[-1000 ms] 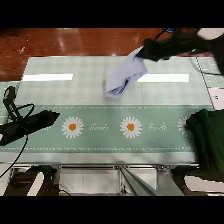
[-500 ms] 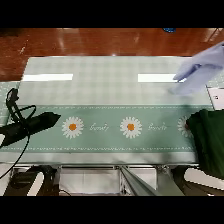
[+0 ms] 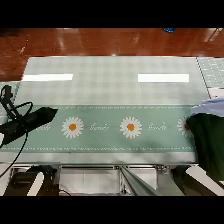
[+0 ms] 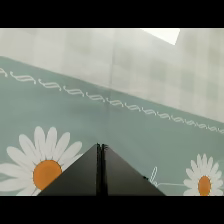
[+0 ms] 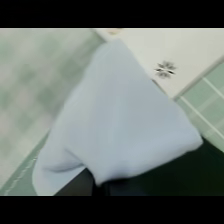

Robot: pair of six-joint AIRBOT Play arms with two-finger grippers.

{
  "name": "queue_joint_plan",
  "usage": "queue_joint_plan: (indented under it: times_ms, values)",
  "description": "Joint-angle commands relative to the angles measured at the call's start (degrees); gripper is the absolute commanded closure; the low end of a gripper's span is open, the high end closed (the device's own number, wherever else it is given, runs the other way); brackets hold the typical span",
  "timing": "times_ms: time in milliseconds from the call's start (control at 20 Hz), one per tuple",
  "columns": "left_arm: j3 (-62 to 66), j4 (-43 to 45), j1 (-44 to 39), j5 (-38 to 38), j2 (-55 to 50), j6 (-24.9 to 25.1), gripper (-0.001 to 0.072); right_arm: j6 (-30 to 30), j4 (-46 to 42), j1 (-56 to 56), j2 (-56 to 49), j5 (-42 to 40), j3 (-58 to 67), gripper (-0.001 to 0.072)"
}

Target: Fold the shirts.

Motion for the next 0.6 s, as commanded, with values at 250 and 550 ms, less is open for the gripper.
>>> queue_joint_plan:
  times_ms: [250,550]
  values:
    - [0.0,0.0,0.0,3.6,-0.2,0.2,0.0688,2.5,-17.9,-11.1,12.7,7.1,-21.0,0.0334]
    - [9.1,-0.6,-0.7,8.4,-7.2,0.4,0.0688,8.3,12.2,-7.1,7.5,-7.3,-19.7,0.0619]
